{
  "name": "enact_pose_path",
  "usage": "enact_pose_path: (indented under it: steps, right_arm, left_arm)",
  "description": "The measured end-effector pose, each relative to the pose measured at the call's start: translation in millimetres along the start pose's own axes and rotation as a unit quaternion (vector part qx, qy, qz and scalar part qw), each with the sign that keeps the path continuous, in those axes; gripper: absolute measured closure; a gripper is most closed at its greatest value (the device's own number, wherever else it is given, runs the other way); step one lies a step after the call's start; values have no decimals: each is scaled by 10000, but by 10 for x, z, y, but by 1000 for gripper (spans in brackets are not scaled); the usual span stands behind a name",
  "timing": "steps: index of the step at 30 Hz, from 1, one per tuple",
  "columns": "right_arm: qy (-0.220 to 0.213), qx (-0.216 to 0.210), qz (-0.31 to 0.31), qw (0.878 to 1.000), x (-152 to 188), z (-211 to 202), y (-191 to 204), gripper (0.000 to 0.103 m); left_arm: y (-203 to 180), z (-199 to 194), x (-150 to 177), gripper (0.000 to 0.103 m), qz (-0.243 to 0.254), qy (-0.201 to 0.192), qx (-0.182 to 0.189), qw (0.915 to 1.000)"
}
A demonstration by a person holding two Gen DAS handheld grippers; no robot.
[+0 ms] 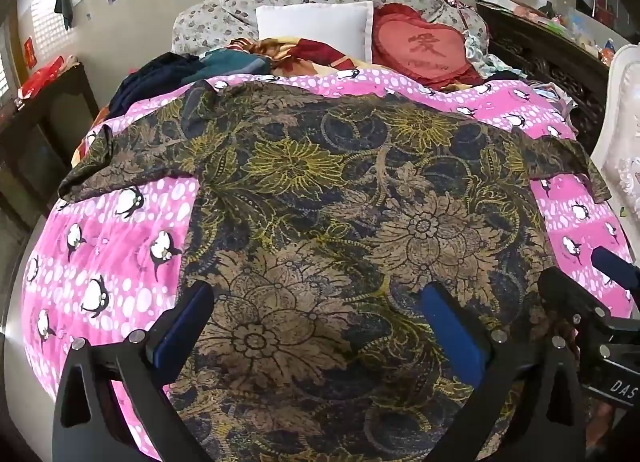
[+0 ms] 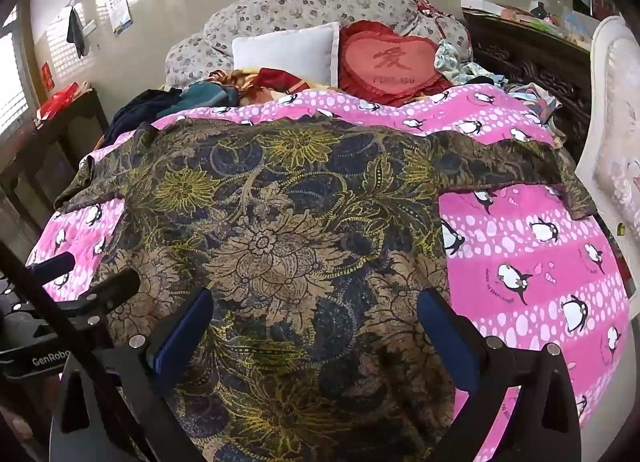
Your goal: Fold small clothes
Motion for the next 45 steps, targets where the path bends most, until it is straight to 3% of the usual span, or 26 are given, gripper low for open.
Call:
enact_pose_path:
  steps: [10,25,45]
  right_arm:
    - [130,188,176,9996,-5,25,15,0]
    - [191,193,228,9994,26,118,-21,0]
    - [148,318,180,9992,-19,-1,-3,0]
  left_arm:
    - [-164,-7,56,0,80,-6,59,10000]
    - [-108,26,25,0,26,88,225,9997]
    - [24,-39,-17,0,-121,101,186,9997]
Point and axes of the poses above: each gripper's, at about its wrist camera, not at the fingertips, and z roughly the way its jaws point, y to its left, x to its underside, the point moved 6 cm from there along z, roughly the way its jaws point, and after that the axes turned 14 degrees about -z, right-handed, at the moved point
